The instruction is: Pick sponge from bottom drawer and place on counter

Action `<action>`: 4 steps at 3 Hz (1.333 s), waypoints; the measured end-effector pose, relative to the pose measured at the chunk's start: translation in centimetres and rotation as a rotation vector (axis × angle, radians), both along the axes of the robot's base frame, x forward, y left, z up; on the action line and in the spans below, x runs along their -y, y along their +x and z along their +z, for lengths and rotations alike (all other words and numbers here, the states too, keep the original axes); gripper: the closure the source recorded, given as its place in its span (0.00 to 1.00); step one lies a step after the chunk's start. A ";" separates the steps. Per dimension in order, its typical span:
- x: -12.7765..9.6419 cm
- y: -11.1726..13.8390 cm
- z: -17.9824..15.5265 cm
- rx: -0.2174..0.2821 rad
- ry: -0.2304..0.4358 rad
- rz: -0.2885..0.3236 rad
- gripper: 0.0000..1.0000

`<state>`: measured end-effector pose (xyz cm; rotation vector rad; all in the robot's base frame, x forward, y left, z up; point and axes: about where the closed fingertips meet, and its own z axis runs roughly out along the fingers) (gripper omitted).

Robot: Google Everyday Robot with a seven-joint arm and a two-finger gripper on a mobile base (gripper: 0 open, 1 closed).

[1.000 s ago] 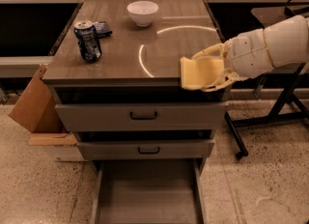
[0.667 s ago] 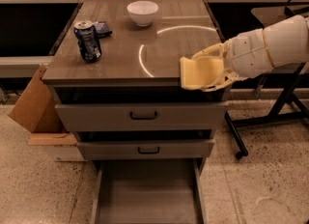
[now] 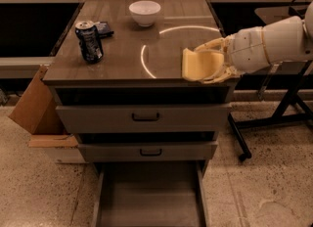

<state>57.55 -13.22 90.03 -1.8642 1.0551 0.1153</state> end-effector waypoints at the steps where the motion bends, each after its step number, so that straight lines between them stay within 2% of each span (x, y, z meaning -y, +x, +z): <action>1: 0.2 2.8 0.1 0.002 0.044 -0.029 1.00; 2: 0.2 5.5 0.4 0.002 0.079 -0.065 1.00; 3: 0.1 9.5 0.1 -0.044 0.066 -0.127 1.00; 4: -0.1 11.7 -0.5 -0.083 0.042 -0.161 1.00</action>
Offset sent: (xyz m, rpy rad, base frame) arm 0.0880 -0.0070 0.0104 0.1223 -0.0056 -0.1179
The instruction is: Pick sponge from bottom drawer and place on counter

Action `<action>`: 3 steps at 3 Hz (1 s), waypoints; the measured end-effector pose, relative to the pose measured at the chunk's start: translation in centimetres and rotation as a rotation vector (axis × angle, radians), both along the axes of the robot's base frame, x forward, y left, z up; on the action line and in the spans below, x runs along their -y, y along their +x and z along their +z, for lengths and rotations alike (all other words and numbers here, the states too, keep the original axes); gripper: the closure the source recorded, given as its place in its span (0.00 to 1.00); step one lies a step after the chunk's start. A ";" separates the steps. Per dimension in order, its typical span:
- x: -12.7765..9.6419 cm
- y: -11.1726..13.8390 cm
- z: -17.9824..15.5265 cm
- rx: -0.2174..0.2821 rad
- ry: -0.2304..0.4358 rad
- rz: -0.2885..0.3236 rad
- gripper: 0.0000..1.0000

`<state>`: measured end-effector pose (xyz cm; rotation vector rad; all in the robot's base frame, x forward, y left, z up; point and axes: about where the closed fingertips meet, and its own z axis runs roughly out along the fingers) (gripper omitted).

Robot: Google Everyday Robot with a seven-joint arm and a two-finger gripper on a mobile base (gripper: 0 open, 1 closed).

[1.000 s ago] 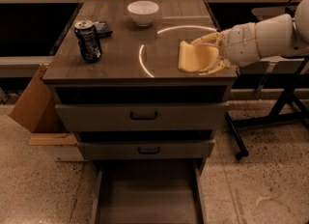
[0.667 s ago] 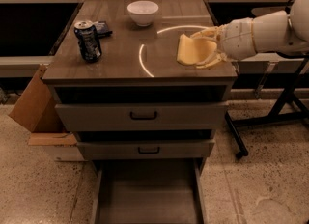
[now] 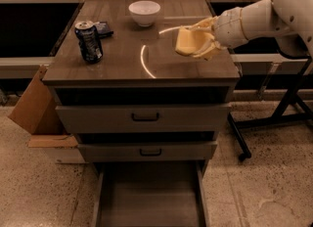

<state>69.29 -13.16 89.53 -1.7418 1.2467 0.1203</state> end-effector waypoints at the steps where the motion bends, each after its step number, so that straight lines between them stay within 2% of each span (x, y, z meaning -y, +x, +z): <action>1: -0.6 2.5 -1.4 -0.054 -0.042 -0.020 0.74; 2: -0.7 4.7 -2.8 -0.077 -0.073 -0.035 0.43; 3: -0.1 6.0 -4.0 -0.087 -0.073 -0.053 0.19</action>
Offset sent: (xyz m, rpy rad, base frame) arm 0.0622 0.0058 -0.0270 -0.1119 0.0898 -0.0454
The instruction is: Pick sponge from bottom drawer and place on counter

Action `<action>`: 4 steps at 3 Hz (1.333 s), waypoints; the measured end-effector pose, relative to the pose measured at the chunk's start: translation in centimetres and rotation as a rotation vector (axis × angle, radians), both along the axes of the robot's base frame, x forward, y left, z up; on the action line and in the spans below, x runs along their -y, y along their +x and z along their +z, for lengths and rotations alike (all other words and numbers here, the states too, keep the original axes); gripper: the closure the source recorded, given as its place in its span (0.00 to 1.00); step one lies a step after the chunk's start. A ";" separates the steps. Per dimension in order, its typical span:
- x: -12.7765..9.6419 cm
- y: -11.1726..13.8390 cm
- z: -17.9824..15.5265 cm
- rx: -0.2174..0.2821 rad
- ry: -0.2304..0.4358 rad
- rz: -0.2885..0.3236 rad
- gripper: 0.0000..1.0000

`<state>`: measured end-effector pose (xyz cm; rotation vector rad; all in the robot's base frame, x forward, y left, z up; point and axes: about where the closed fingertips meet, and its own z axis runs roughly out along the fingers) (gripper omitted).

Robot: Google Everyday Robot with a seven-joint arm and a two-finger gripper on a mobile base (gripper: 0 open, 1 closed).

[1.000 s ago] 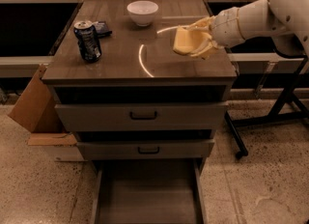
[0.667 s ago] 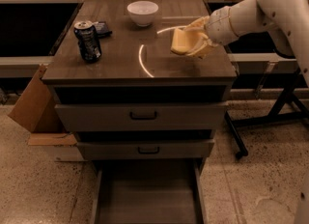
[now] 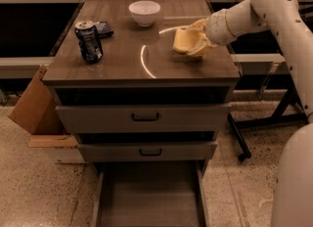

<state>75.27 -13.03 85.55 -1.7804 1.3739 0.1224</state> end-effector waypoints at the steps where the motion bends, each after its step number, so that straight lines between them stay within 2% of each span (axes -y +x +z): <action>1: 0.9 1.1 -0.5 0.012 0.015 -0.036 0.00; 2: 2.1 1.6 0.3 0.041 0.036 -0.071 0.00; 4: 4.3 0.7 5.1 0.168 0.103 -0.101 0.00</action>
Offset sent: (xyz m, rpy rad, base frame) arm 0.0192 -0.0439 0.0182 0.0603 -0.0880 -0.1261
